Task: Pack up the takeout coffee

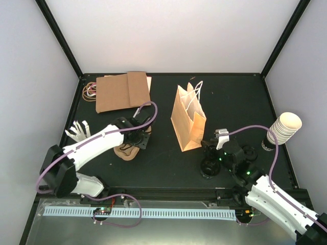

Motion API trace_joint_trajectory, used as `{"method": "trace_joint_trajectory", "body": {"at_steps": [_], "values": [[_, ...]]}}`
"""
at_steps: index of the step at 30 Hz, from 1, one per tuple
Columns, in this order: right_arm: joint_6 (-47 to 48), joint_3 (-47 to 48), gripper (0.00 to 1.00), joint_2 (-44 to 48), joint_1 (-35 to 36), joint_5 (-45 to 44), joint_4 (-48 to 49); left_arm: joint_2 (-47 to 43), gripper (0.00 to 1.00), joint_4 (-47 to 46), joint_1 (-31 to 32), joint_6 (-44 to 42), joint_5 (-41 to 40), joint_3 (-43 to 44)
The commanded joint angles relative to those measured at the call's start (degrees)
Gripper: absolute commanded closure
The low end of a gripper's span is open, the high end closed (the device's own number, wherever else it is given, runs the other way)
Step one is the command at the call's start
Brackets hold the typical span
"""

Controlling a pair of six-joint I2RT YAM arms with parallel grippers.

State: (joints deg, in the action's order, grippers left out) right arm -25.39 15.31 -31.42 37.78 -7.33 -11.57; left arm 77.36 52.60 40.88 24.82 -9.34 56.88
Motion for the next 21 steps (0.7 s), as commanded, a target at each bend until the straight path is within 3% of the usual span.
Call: {"method": "trace_joint_trajectory", "body": {"at_steps": [1,11,21], "values": [[1.04,-0.57,0.44,2.29,-0.16,0.57,4.24,4.37,0.56,-1.08,-0.18,-4.76,-4.38,4.8],[0.67,-1.72,0.44,3.9,-0.17,1.41,4.7,11.25,0.56,-5.16,-1.76,-8.77,-1.83,8.57],[0.76,-1.68,0.44,3.21,-0.21,1.95,5.1,14.6,0.61,-7.3,-6.57,-10.56,7.64,10.18]]}}
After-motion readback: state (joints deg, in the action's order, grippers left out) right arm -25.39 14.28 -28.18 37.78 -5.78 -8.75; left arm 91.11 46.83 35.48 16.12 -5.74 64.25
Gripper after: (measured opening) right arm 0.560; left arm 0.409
